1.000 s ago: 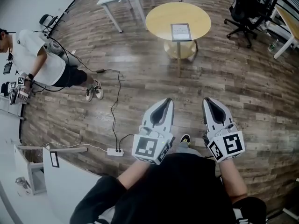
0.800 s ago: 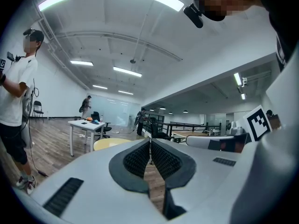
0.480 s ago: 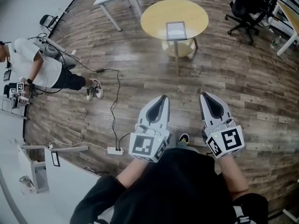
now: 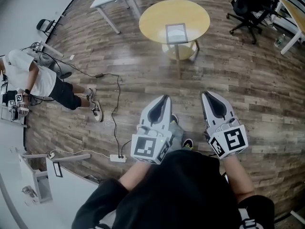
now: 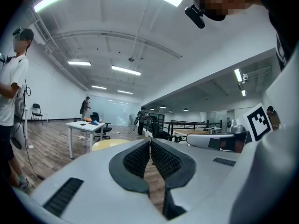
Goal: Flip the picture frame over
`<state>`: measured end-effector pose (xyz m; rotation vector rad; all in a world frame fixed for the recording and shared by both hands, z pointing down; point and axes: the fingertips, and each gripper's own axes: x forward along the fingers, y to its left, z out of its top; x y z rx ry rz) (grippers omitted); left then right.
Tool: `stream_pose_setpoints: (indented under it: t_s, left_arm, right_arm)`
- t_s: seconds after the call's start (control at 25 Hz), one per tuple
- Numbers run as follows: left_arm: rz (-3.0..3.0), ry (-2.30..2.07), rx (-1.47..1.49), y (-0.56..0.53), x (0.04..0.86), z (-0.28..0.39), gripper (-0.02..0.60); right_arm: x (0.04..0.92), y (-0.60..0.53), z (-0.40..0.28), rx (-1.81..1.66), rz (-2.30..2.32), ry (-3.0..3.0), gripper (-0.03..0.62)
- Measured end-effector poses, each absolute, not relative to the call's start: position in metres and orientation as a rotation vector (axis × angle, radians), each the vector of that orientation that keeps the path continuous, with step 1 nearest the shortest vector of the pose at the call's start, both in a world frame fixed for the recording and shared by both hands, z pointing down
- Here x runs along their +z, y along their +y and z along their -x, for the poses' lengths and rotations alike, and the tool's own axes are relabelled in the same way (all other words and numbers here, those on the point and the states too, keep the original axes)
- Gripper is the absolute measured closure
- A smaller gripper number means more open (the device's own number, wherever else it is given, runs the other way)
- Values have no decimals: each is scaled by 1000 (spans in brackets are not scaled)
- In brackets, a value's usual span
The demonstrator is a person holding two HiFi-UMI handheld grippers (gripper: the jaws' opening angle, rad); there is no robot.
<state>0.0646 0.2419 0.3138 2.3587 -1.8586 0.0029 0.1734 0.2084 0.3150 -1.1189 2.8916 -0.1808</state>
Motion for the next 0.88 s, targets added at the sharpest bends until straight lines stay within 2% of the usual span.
stream_pose_setpoints:
  t_s: [0.88]
  left_arm:
    - [-2403, -1733, -37, 53, 322, 53, 552]
  right_arm:
    - [316, 26, -42, -162, 1183, 2928, 574]
